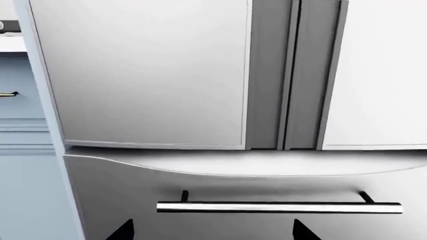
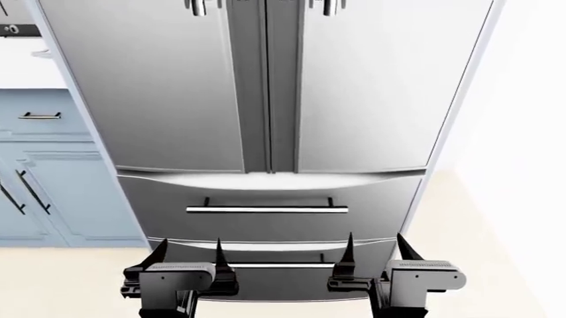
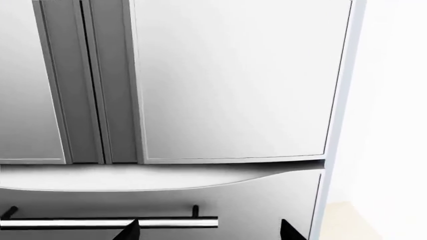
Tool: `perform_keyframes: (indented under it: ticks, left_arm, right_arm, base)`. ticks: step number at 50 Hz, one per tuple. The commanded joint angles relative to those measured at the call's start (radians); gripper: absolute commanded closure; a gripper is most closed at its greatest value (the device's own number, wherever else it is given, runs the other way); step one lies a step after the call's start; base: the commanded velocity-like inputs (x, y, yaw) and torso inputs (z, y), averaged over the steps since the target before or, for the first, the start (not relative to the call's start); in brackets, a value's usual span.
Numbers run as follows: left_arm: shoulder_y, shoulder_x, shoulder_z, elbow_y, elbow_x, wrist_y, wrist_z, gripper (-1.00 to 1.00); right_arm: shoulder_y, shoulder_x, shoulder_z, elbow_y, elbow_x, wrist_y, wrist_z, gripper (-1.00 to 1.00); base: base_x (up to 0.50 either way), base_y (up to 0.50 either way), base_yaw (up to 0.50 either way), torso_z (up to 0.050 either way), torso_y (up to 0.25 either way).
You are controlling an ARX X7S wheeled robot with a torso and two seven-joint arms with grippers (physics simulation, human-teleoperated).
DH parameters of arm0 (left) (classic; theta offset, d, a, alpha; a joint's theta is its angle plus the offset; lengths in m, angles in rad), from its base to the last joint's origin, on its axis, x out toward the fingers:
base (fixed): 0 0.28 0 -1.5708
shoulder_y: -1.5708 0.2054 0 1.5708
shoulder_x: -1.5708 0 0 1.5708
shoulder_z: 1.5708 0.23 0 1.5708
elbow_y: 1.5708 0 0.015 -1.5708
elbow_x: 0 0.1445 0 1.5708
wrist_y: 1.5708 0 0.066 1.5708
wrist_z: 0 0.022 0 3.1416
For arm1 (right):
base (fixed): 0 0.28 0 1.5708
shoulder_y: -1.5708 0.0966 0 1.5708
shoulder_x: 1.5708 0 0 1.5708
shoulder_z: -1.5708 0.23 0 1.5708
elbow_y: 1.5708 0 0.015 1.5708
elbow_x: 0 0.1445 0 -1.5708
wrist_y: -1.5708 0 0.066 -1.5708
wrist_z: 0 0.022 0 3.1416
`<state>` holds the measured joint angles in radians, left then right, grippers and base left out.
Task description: Open the fridge doors
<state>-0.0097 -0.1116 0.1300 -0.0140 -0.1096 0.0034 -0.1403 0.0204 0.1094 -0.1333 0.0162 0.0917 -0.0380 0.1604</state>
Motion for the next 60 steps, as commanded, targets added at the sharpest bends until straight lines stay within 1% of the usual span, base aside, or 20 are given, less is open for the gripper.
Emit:
perform_keyframes:
  ticks: [1, 11, 14, 21, 34, 60]
  left_arm:
    - [-0.015, -0.003, 0.017, -0.009, -0.006, -0.006, -0.015, -1.0]
    - [0.001, -0.017, 0.021, 0.004, -0.02, 0.002, -0.019, -1.0]
    - [-0.001, -0.01, 0.003, 0.003, -0.069, 0.002, -0.01, -1.0]
    - [-0.006, -0.022, 0.032, -0.001, -0.019, -0.001, -0.036, -1.0]
    - [0.002, -0.035, 0.037, 0.008, -0.032, 0.001, -0.042, -1.0]
    - [-0.003, -0.048, 0.057, 0.002, -0.047, 0.004, -0.056, -1.0]
  right_arm:
    - [0.003, 0.011, -0.014, 0.001, -0.001, 0.001, 0.019, -1.0]
    - [0.002, 0.017, -0.022, -0.002, 0.0, -0.005, 0.035, -1.0]
    - [0.001, 0.017, -0.011, 0.0, 0.027, -0.001, 0.034, -1.0]
    - [-0.002, 0.025, -0.026, -0.004, 0.016, 0.0, 0.042, -1.0]
    - [0.0, 0.034, -0.043, 0.007, 0.002, -0.012, 0.06, -1.0]
    - [0.007, 0.049, -0.062, 0.009, -0.002, 0.005, 0.093, -1.0]
  base:
    - [0.11, 0.0, 0.0, 0.0, 0.0]
    - [0.1, 0.0, 0.0, 0.0, 0.0]
    - [0.0, 0.0, 0.0, 0.0, 0.0]
    - [0.04, 0.0, 0.0, 0.0, 0.0]
    - [0.12, 0.0, 0.0, 0.0, 0.0]
    - [0.03, 0.01, 0.0, 0.0, 0.0]
